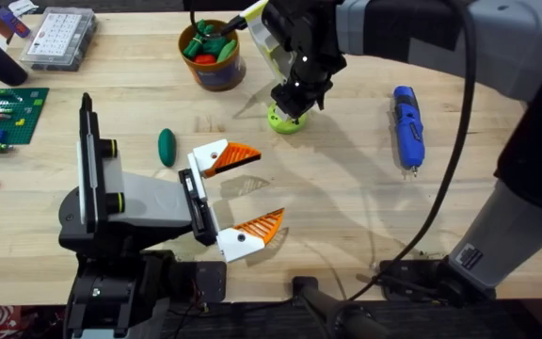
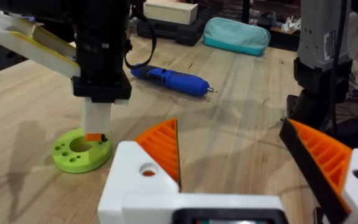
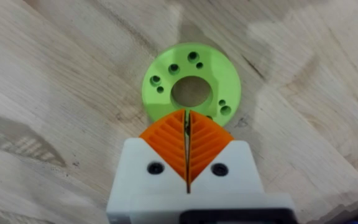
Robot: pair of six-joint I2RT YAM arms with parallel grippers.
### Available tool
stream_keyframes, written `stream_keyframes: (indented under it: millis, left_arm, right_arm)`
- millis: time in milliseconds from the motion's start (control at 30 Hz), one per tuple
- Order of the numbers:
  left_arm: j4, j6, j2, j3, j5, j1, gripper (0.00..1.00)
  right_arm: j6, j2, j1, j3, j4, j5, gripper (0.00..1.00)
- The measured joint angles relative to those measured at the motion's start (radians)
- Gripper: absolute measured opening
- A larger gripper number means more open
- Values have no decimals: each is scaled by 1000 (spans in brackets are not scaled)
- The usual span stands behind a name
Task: Pick up the gripper from the table and insert it into the empty holder that is missing its gripper. Then pick up a screw, insert it into the mounting hole, and use the screwdriver to tighten it. Finally, clean up the table by picking up the vegetable and placing it into the bucket.
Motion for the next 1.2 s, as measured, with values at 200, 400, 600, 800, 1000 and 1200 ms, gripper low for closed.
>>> stream_keyframes:
  millis: [200, 400, 600, 800, 1000, 1200]
  left_arm:
    - [8, 0, 0, 0, 0, 0, 987]
    - [8, 0, 0, 0, 0, 0, 986]
    - [8, 0, 0, 0, 0, 0, 986]
    - [8, 0, 0, 0, 0, 0, 986]
    - [8, 0, 0, 0, 0, 0, 986]
    - [8, 0, 0, 0, 0, 0, 986]
  right_arm:
    - [0, 0, 0, 0, 6, 1, 8]
    - [0, 0, 0, 0, 7, 1, 8]
    - [0, 0, 0, 0, 7, 1, 5]
    - [3, 0, 0, 0, 7, 1, 371]
    - [0, 0, 0, 0, 7, 1, 991]
    - [0, 0, 0, 0, -26, 1, 996]
